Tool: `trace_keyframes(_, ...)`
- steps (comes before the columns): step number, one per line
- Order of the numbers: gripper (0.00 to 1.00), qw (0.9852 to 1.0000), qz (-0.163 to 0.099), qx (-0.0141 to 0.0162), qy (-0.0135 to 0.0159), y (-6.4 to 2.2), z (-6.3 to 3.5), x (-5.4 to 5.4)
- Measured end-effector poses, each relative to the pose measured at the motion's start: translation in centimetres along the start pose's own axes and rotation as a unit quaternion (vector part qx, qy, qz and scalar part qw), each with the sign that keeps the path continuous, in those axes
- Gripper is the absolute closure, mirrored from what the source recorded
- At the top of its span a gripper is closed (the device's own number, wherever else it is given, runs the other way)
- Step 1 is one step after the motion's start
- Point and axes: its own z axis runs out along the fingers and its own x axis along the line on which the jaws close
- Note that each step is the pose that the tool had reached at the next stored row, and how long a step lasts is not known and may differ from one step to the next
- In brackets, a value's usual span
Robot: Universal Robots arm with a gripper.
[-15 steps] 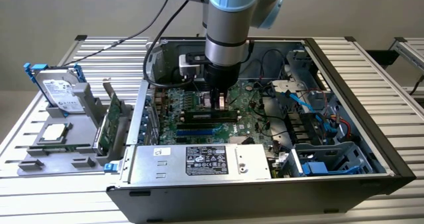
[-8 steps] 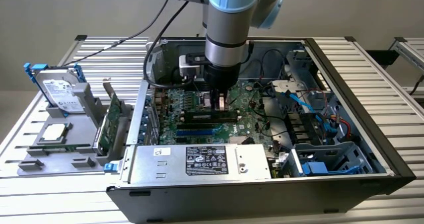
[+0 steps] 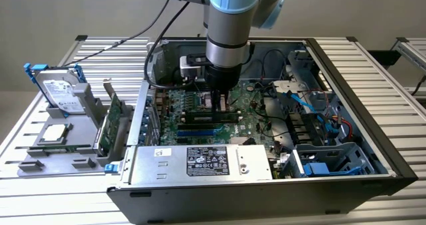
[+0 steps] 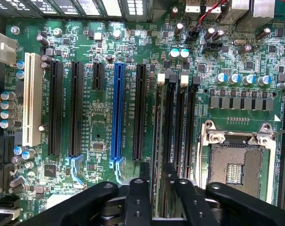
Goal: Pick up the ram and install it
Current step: 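Insert the ram into the slot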
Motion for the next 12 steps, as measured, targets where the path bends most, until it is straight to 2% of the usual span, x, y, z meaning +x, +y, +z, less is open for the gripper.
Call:
trace_keyframes(1, 0.67, 1.0000, 0.000, 0.0000, 0.0000, 0.00, 0.00, 0.00)
trace_keyframes(2, 0.67, 1.0000, 0.000, -0.0001, 0.0000, 0.00, 0.00, 0.00)
trace_keyframes(3, 0.61, 1.0000, 0.000, -0.0003, -0.0001, 0.00, 0.00, 0.00)
trace_keyframes(4, 0.61, 1.0000, 0.000, -0.0005, -0.0002, 0.00, -0.01, -0.01)
trace_keyframes(5, 0.55, 1.0000, 0.000, -0.0006, -0.0001, 0.01, -0.04, -0.01)
trace_keyframes(12, 0.55, 1.0000, 0.000, -0.0010, -0.0001, 0.28, -0.85, 0.00)
